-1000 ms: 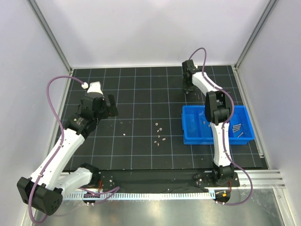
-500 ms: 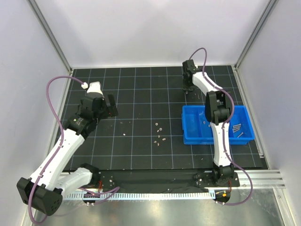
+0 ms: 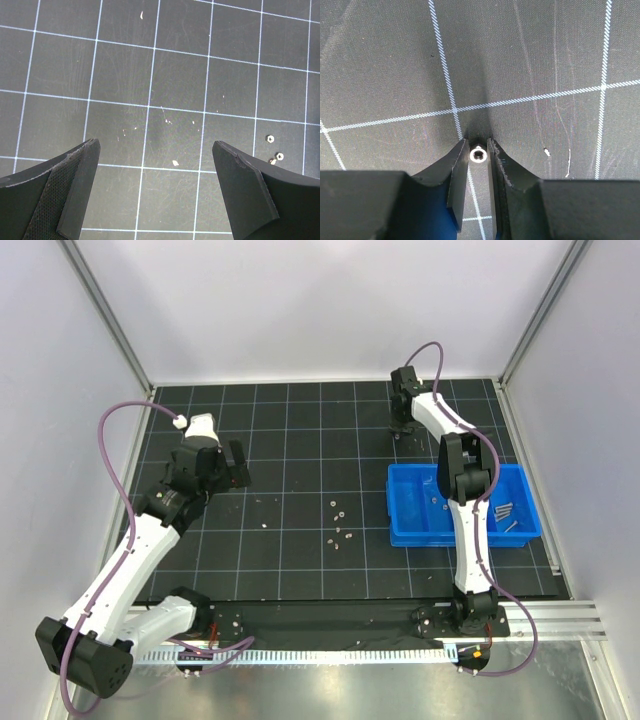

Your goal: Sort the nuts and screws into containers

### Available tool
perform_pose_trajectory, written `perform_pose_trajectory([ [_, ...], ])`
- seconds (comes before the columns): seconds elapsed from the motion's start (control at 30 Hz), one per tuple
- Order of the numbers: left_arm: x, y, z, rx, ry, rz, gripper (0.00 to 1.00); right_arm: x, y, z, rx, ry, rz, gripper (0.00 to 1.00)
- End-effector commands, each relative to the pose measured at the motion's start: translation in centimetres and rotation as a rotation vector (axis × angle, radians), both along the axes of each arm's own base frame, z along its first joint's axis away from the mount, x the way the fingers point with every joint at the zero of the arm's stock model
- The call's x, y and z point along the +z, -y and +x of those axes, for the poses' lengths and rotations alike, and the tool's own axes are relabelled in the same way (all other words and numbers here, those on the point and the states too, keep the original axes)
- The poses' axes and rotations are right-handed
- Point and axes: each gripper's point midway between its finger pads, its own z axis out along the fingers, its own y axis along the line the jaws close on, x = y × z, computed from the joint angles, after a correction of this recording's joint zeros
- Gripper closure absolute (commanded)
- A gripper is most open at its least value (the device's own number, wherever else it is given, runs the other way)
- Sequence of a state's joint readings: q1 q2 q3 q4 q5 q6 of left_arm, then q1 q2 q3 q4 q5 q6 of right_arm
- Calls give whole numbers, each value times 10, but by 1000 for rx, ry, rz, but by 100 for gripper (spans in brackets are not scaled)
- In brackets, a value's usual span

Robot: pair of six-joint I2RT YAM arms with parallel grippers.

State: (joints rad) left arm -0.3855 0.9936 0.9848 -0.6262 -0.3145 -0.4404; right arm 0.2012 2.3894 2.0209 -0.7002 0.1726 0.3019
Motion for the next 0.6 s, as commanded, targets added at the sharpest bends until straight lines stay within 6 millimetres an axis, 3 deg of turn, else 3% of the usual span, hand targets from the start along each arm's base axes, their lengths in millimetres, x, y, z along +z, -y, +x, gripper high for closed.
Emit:
perform_pose_trajectory([
  [0.0, 14, -3, 2, 9, 43, -6, 0, -24, -2, -9, -5, -54, 16, 71],
  [0.2, 15, -2, 2, 6, 47, -9, 0, -16, 0, -10, -19, -43, 21, 81],
  [0.37, 15, -2, 1, 6, 50, -10, 0, -2, -1, -9, -21, -23, 30, 83],
  [0.57, 18, -2, 0, 5, 59, -17, 0, 47, -3, -2, -28, 53, 56, 84],
])
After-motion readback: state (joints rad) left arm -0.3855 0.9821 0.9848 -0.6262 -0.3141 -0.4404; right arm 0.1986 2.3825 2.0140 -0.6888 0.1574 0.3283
